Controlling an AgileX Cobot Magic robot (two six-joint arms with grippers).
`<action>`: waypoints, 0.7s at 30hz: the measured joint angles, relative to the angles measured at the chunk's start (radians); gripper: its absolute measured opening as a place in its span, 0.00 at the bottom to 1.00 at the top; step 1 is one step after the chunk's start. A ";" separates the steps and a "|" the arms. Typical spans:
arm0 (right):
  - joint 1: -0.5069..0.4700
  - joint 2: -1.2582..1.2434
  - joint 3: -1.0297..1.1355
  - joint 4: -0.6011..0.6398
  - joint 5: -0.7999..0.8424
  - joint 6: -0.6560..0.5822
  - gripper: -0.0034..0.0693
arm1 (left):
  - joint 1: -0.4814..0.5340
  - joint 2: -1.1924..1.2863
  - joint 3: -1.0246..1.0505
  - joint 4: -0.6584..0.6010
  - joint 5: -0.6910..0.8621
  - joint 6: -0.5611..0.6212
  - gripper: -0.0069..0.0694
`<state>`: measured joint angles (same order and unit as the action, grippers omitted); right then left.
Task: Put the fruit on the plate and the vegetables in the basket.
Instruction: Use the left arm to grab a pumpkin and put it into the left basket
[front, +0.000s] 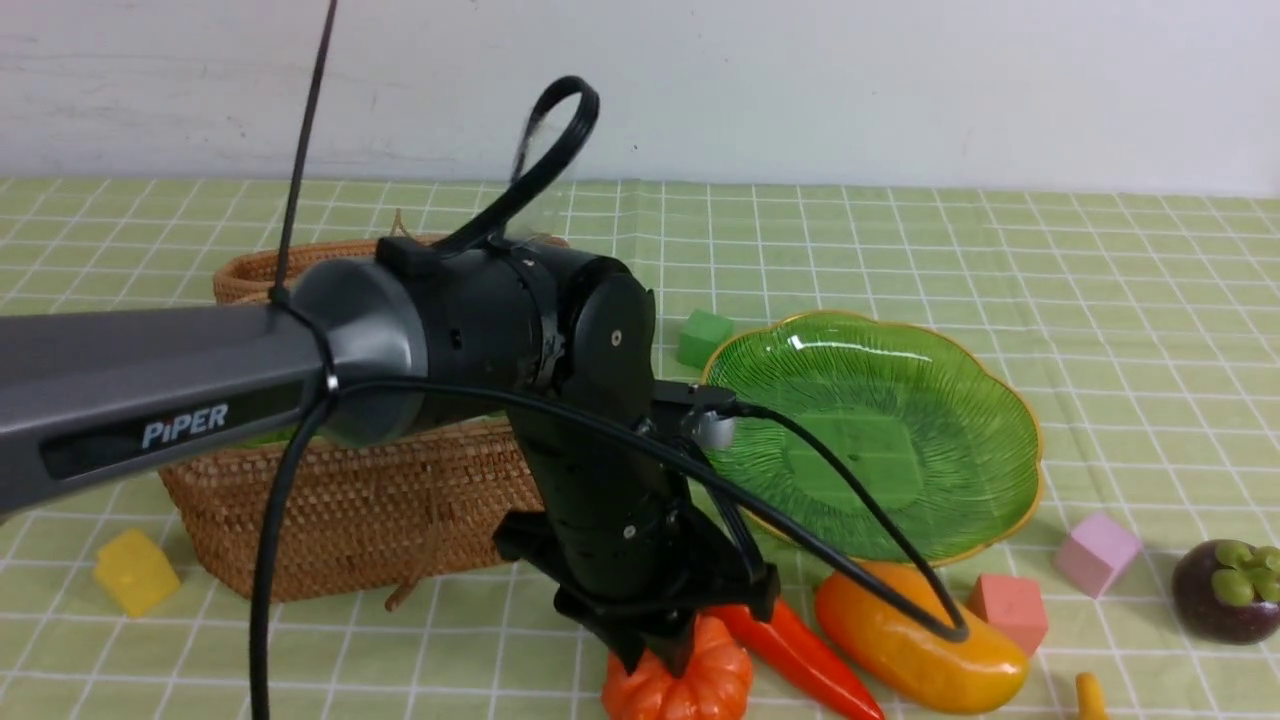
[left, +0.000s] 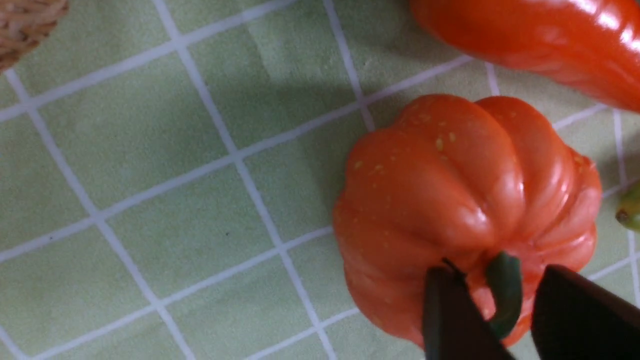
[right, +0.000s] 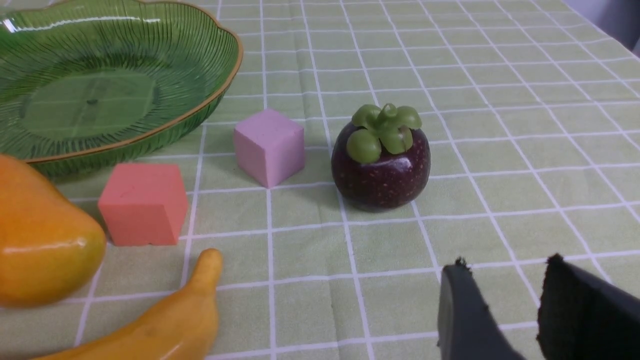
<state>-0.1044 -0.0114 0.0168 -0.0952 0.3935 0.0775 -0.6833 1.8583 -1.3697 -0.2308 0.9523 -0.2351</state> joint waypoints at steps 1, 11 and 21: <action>0.000 0.000 0.000 0.000 0.000 0.000 0.38 | 0.000 0.000 0.000 -0.005 0.001 0.000 0.26; 0.000 0.000 0.000 0.000 0.000 0.000 0.38 | 0.001 -0.058 -0.028 0.000 0.094 0.000 0.10; 0.000 0.000 0.000 0.000 0.000 0.000 0.38 | 0.240 -0.305 -0.290 0.043 0.121 -0.020 0.10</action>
<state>-0.1044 -0.0114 0.0168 -0.0952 0.3935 0.0775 -0.4435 1.5536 -1.6595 -0.1877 1.0732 -0.2556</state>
